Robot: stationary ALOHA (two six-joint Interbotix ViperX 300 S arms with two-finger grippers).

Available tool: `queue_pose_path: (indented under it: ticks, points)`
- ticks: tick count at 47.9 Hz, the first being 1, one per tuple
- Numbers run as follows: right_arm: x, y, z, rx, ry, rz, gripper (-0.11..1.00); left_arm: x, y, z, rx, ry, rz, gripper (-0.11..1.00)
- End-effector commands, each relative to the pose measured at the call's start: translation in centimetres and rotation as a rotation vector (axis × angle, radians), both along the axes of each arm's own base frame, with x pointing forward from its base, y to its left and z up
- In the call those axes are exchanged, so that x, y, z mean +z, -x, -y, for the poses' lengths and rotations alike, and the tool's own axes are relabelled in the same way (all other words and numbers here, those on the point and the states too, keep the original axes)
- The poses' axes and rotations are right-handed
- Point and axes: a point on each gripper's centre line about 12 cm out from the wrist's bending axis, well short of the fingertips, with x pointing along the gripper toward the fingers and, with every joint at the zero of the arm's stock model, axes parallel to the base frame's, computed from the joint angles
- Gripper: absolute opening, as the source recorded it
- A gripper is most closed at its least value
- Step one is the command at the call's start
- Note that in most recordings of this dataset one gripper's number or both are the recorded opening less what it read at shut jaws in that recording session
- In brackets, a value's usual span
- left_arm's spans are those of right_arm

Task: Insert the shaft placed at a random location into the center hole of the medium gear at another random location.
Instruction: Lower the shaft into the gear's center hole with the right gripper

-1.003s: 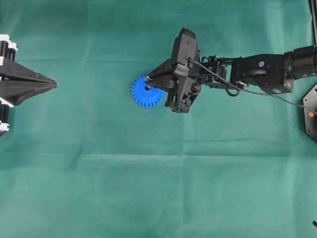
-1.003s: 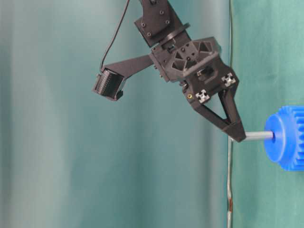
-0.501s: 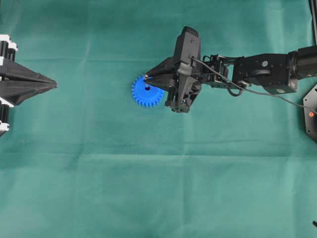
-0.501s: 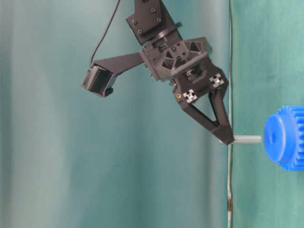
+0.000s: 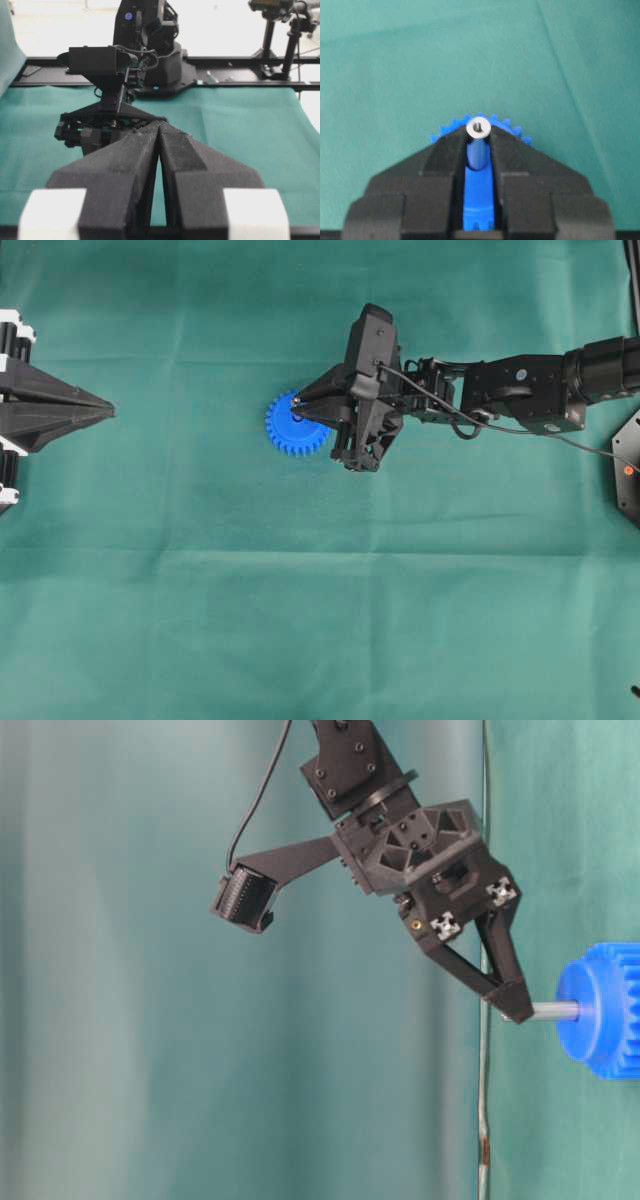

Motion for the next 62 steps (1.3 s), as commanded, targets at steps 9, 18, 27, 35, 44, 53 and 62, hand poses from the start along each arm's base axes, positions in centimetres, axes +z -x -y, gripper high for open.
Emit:
queue_pose_path:
  ticks: [9,18,27,35,44,53,62]
  points:
    - [-0.4,-0.6,0.0,-0.008,-0.011,0.009,0.13,1.0,-0.3,0.0,0.001,-0.001,0.023,0.0]
    - [-1.2,-0.9,0.1,-0.01,-0.015,-0.007,0.13,1.0,-0.3,0.0,0.001,-0.001,0.023,0.0]
    - [-1.2,-0.9,0.0,-0.007,-0.014,-0.006,0.13,0.9,-0.3,0.0,0.001,-0.001,0.021,0.0]
    - [-1.3,-0.8,0.0,-0.008,-0.016,-0.012,0.13,0.9,-0.3,0.0,0.001,-0.003,0.02,0.0]
    - [-1.3,-0.8,-0.1,-0.006,-0.016,-0.013,0.13,1.0,-0.3,0.0,0.001,-0.003,0.023,0.0]
    - [-1.2,-0.8,-0.1,-0.006,-0.016,-0.013,0.14,1.0,-0.3,0.0,0.001,-0.003,0.021,0.0]
    - [-1.0,-0.9,-0.1,-0.006,-0.016,-0.007,0.37,1.0,-0.3,0.0,0.001,-0.003,0.023,0.0]
